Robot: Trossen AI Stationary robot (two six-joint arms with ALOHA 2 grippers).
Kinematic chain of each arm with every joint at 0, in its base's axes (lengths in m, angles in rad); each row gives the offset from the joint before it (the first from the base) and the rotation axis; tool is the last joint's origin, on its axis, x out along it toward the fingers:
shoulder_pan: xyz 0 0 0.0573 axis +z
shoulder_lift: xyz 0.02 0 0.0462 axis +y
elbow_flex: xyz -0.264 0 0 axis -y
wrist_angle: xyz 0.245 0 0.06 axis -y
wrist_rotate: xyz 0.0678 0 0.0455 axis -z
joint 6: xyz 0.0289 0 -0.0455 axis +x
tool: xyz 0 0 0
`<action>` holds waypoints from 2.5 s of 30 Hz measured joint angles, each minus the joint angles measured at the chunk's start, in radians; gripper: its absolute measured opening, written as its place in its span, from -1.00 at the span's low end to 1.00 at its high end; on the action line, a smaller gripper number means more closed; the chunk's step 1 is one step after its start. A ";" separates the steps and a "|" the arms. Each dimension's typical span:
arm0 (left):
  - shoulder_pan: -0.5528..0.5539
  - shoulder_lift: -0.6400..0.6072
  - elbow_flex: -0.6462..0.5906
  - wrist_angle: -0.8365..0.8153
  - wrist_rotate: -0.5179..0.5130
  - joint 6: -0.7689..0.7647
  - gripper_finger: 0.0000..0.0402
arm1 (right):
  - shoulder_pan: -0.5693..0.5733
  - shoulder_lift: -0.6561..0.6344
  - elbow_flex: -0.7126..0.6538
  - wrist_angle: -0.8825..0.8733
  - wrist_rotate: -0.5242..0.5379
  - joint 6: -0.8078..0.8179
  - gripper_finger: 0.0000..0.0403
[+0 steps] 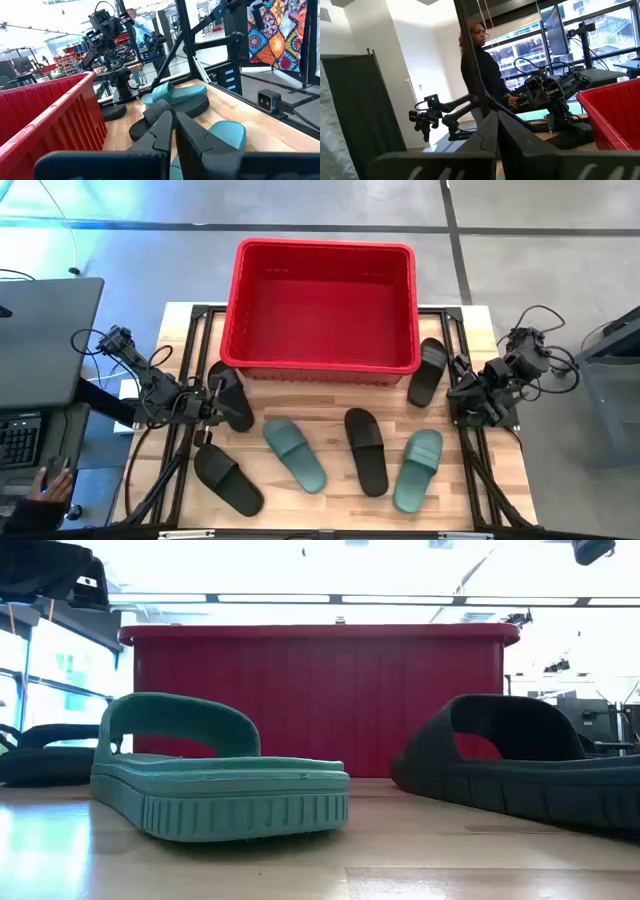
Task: Pick and place slides into bin
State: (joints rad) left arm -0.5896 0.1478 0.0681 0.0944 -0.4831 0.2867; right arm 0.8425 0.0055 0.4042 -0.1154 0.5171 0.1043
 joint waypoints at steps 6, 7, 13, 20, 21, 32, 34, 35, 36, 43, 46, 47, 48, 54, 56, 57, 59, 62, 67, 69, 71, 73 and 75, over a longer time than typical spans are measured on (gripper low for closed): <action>0.000 0.000 0.000 0.000 0.000 0.000 -0.94 | 0.000 0.000 0.000 0.000 0.000 0.000 -1.00; 0.000 0.000 0.000 0.000 0.000 0.000 -0.94 | 0.000 0.000 0.000 0.000 0.000 0.000 -1.00; 0.000 0.000 0.000 0.000 0.000 0.000 -0.94 | 0.000 0.000 0.000 0.000 0.000 0.000 -1.00; 0.000 0.000 0.000 0.000 0.000 0.000 -0.94 | 0.000 0.000 0.000 0.000 0.000 0.000 -1.00; 0.000 0.000 0.000 0.000 0.000 0.000 -0.94 | 0.000 0.000 0.000 0.000 0.000 0.000 -1.00; 0.000 0.000 0.000 0.000 0.000 0.000 -0.94 | 0.000 0.000 0.000 0.000 0.000 0.000 -1.00; 0.000 0.000 0.000 0.000 0.000 0.000 -0.94 | 0.000 0.000 0.000 0.000 0.000 0.000 -1.00; 0.000 0.000 0.000 0.000 0.000 0.000 -0.94 | 0.000 0.000 0.000 0.000 0.000 0.000 -1.00; 0.000 0.000 0.000 0.000 0.000 0.000 -0.94 | 0.000 0.000 0.000 0.000 0.000 0.000 -1.00; 0.000 0.000 0.000 0.001 0.000 -0.002 -0.94 | 0.000 0.000 0.000 0.000 0.000 0.000 -1.00; 0.000 0.000 0.000 0.017 0.000 -0.013 -0.94 | 0.000 0.000 0.000 0.000 0.000 0.000 -1.00; 0.000 0.000 0.000 0.024 0.000 -0.013 -0.94 | 0.000 0.000 0.000 0.000 0.000 0.000 -1.00; 0.000 0.001 0.000 0.044 0.000 -0.001 -0.94 | 0.000 0.000 0.000 0.000 0.000 0.000 -1.00; 0.000 0.008 0.077 0.187 0.012 0.181 -0.94 | 0.000 0.000 0.000 0.000 0.000 0.000 -1.00; 0.000 0.026 0.153 0.184 -0.048 0.306 -0.94 | 0.000 0.000 0.000 0.000 0.000 0.000 -1.00; 0.000 0.039 0.197 0.183 -0.091 0.354 -0.94 | 0.000 0.000 0.000 0.000 0.000 0.000 -1.00; 0.000 0.078 0.305 0.171 -0.222 0.433 -0.94 | 0.000 0.000 0.000 0.000 0.000 0.000 -1.00; 0.000 0.160 0.486 0.084 -0.445 0.501 -0.94 | 0.000 0.000 0.000 0.000 0.000 0.000 -1.00; 0.000 0.305 0.800 -0.154 -0.539 0.496 -0.94 | 0.000 0.000 0.000 0.000 0.000 0.000 -1.00; 0.000 0.362 0.898 -0.228 -0.513 0.445 -0.94 | 0.000 0.000 0.000 -0.001 0.000 0.000 -1.00; 0.000 0.408 0.974 -0.283 -0.482 0.392 -0.94 | 0.000 0.000 0.000 0.000 0.000 0.000 -1.00; 0.000 0.448 1.029 -0.309 -0.448 0.339 -0.94 | 0.000 0.000 0.000 0.000 0.000 0.000 -1.00; 0.000 0.479 1.061 -0.330 -0.420 0.303 -0.94 | 0.000 0.000 0.000 0.001 0.001 0.000 -1.00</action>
State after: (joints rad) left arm -0.5896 0.6265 1.1287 -0.2353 -0.9029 0.5892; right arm 0.8425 0.0055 0.4046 -0.1148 0.5177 0.1043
